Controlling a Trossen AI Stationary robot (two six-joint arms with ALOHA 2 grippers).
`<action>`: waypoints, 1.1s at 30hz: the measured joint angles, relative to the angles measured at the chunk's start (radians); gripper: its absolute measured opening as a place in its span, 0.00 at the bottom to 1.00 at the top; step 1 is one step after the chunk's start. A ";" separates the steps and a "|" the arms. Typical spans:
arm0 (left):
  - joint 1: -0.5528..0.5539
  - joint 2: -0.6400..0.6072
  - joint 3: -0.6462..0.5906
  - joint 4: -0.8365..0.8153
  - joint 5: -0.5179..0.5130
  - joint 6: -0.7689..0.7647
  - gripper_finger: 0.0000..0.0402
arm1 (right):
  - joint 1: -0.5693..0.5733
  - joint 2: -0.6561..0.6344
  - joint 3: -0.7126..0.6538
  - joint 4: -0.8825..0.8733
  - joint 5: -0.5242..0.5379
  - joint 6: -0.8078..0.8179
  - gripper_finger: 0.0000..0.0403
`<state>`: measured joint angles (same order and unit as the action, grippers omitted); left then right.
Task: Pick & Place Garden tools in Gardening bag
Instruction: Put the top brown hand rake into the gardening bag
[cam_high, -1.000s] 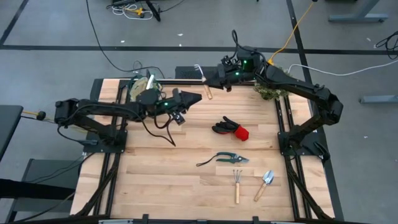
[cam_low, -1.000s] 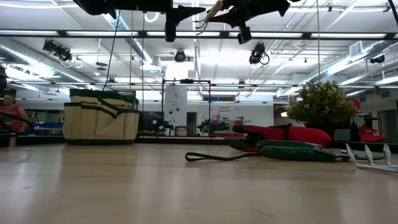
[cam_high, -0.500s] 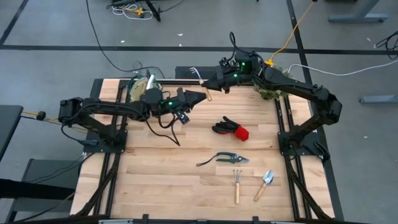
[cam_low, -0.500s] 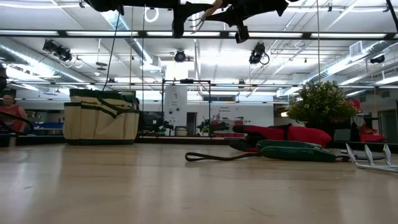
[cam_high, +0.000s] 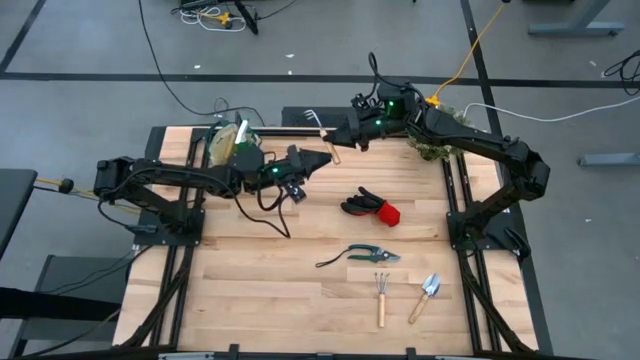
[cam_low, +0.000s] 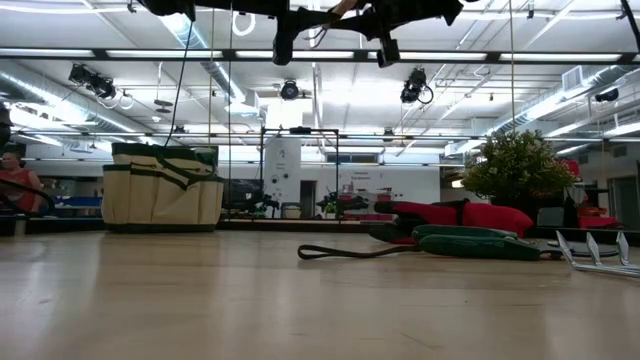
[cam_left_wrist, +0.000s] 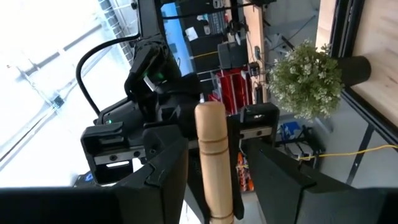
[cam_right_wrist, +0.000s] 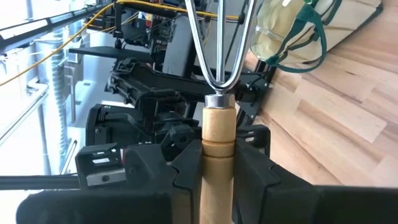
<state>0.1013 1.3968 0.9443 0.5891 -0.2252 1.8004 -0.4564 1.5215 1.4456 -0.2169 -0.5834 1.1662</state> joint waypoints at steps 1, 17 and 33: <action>0.000 0.000 0.000 -0.002 0.000 0.000 0.43 | 0.000 0.000 0.000 0.000 -0.001 -0.001 0.18; 0.000 0.052 0.022 0.050 0.000 0.047 0.43 | 0.000 0.000 0.000 -0.003 -0.001 -0.021 0.18; 0.002 0.083 0.052 0.060 -0.016 0.044 0.43 | 0.000 0.000 0.000 -0.008 -0.001 -0.023 0.18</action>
<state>0.1036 1.4796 0.9966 0.6492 -0.2412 1.8447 -0.4564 1.5215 1.4456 -0.2253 -0.5842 1.1435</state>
